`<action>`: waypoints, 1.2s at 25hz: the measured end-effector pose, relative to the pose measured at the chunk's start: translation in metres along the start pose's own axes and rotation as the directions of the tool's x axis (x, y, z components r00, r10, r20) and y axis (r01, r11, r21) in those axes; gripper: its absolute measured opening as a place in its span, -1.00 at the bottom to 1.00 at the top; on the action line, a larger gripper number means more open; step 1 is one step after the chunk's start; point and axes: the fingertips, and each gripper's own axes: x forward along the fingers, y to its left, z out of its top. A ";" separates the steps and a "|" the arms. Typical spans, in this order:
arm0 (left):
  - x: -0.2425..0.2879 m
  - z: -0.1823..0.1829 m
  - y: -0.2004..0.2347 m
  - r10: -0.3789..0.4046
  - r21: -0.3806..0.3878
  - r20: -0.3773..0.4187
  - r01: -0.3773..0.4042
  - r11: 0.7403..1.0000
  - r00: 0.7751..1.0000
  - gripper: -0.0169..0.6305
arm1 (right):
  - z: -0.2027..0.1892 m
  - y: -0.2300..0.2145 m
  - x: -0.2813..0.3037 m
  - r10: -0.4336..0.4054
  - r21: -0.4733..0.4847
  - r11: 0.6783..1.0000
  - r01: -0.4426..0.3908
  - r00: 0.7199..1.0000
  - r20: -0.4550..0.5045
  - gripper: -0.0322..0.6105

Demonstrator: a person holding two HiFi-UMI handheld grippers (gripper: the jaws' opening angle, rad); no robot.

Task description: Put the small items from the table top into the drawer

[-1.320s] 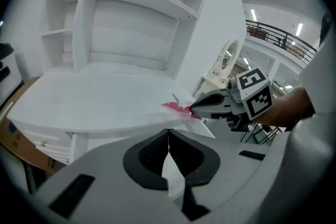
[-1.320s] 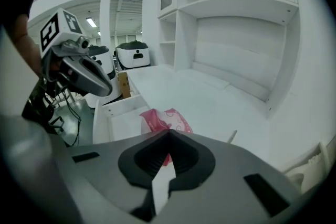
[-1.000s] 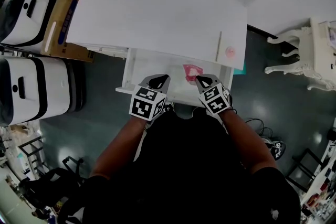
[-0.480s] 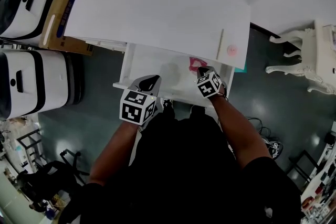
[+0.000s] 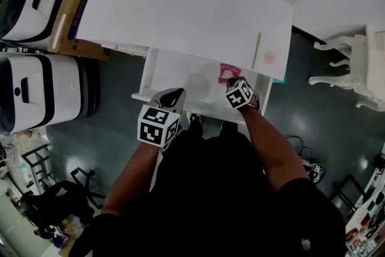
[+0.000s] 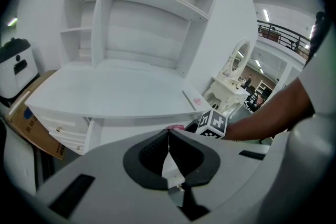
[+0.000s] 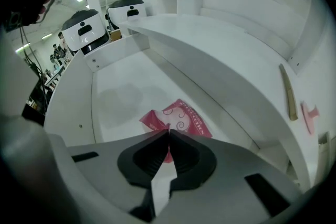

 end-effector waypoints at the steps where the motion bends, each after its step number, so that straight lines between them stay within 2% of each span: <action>1: 0.000 -0.001 0.000 -0.001 0.001 -0.001 0.001 1.000 1.000 -0.91 | -0.002 0.000 0.001 0.005 0.000 1.000 -0.005 1.000 -0.007 -0.81; 5: 0.002 -0.001 -0.001 -0.009 0.005 -0.001 0.009 1.000 1.000 -0.91 | -0.003 0.005 0.001 0.045 0.000 0.999 -0.045 0.999 -0.019 -0.79; 8: 0.003 0.002 -0.003 -0.022 0.015 0.004 0.022 1.000 1.000 -0.91 | 0.000 0.006 -0.005 0.049 0.005 0.999 -0.049 0.999 -0.005 -0.69; 12: 0.006 0.006 -0.008 -0.042 0.032 0.010 0.041 0.999 0.999 -0.91 | 0.004 0.005 -0.018 0.036 0.022 0.999 -0.036 0.999 0.019 -0.68; 18: 0.011 0.016 -0.017 -0.076 0.065 0.027 0.075 0.995 0.997 -0.91 | 0.027 0.007 -0.060 0.025 0.060 0.998 -0.033 0.991 0.131 -0.68; 26: 0.017 0.033 -0.036 -0.129 0.126 0.041 0.123 0.984 0.991 -0.91 | 0.054 0.001 -0.151 -0.021 0.167 0.985 -0.033 0.949 0.316 -0.68; 30: 0.017 0.043 -0.050 -0.159 0.158 0.055 0.148 0.976 0.986 -0.91 | 0.059 -0.004 -0.189 -0.004 0.281 0.951 -0.128 0.904 0.427 -0.69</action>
